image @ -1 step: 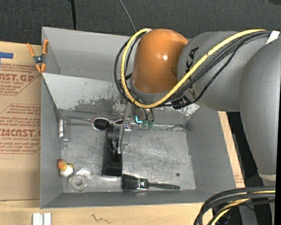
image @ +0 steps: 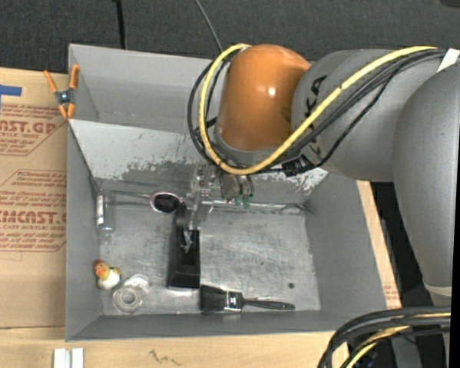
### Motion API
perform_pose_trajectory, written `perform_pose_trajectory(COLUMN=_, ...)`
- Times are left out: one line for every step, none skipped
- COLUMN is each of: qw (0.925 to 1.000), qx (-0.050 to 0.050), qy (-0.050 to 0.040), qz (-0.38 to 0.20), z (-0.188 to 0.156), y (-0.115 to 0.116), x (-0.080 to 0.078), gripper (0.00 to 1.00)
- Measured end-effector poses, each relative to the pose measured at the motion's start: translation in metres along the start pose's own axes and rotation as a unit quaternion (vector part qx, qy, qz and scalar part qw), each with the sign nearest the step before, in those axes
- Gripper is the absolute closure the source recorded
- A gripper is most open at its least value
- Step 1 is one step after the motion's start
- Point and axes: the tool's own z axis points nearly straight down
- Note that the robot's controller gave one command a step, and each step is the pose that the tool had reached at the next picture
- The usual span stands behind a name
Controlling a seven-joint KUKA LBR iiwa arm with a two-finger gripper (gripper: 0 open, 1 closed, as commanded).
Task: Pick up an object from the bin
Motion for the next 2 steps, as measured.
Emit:
perform_pose_trajectory(qw=1.0000, qx=0.000, qy=0.0000, qz=0.000, z=0.000, y=0.000, x=0.000, gripper=1.00)
perform_pose_trajectory(qw=0.9977, qx=0.002, qy=-0.0018, qz=-0.068, z=0.008, y=0.025, x=0.013, gripper=1.00)
